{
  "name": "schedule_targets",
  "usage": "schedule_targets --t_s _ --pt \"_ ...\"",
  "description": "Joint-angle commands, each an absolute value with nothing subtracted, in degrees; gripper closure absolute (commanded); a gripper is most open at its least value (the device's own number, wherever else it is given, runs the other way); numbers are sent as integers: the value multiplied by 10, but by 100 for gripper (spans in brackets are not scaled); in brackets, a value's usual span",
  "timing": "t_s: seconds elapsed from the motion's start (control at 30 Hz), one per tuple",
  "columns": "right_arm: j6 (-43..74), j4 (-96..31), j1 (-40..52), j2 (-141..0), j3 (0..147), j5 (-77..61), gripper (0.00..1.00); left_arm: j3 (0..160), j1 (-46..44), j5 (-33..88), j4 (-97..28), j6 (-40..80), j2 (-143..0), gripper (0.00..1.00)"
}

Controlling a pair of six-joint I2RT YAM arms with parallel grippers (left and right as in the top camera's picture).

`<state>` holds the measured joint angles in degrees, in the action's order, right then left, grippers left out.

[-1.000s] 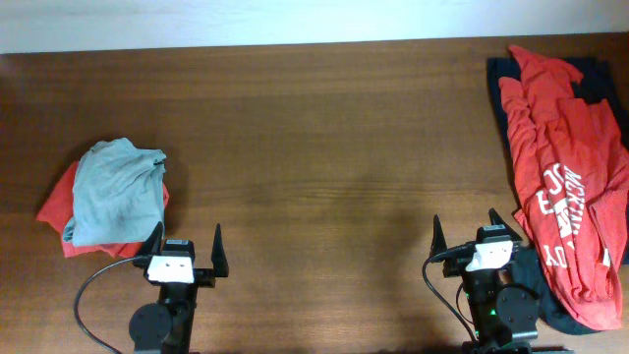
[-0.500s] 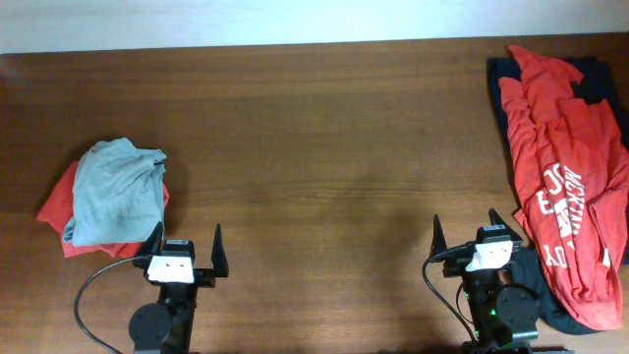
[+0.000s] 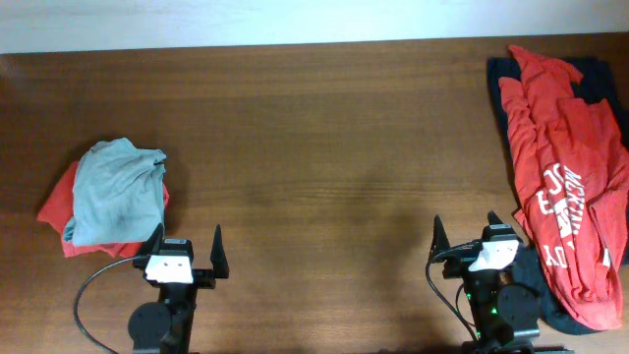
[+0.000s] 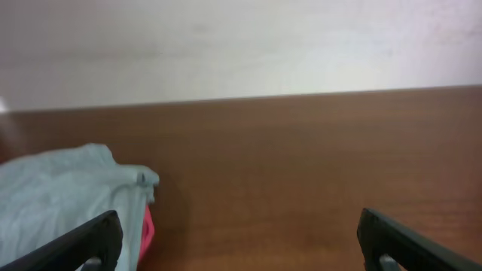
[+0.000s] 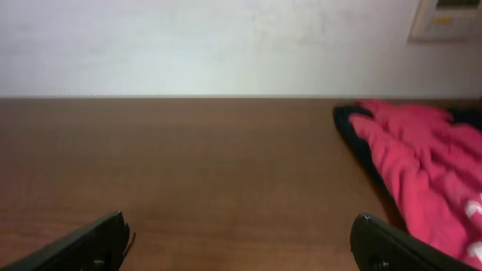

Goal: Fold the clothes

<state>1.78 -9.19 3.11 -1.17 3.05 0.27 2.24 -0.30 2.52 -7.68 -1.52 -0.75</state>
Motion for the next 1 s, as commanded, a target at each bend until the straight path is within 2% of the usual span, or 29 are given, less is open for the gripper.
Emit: schedule_targets --t_s 0.0,0.27,0.6,0.77,0.9,0.97 --pt "35 -124 34 -31 83 23 1 76 -5 30 -113 -4 -23 1" --pt "36 -191 34 -174 225 22 1 199 -5 30 -172 -4 -138 1" --pt "35 -432 29 -528 558 19 1 427 -5 25 -347 -4 -430 1" --pt "14 -511 21 -664 690 22 1 527 -5 50 -411 -4 -517 1" --pt "13 -514 -45 -746 762 22 1 568 -5 67 -424 -4 -544 1" --pt "14 -502 -123 -778 790 22 1 568 -5 66 -424 -4 -544 1"
